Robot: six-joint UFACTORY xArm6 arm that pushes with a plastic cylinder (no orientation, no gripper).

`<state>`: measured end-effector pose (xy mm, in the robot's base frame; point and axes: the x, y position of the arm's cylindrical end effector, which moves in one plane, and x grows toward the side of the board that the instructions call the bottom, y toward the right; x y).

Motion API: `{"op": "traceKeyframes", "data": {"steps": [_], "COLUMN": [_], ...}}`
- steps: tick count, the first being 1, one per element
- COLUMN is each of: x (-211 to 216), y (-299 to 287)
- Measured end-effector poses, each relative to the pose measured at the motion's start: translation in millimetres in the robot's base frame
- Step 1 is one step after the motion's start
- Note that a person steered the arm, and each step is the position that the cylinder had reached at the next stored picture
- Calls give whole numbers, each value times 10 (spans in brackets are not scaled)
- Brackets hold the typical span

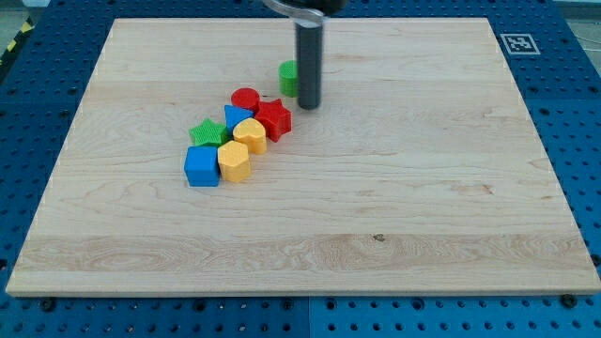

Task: Push red star to the left along with red circle

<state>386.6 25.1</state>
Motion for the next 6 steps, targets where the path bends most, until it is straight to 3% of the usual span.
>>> {"op": "traceKeyframes", "data": {"steps": [1, 2, 4, 6], "x": [516, 652, 72, -31], "y": [146, -117, -354, -531]}}
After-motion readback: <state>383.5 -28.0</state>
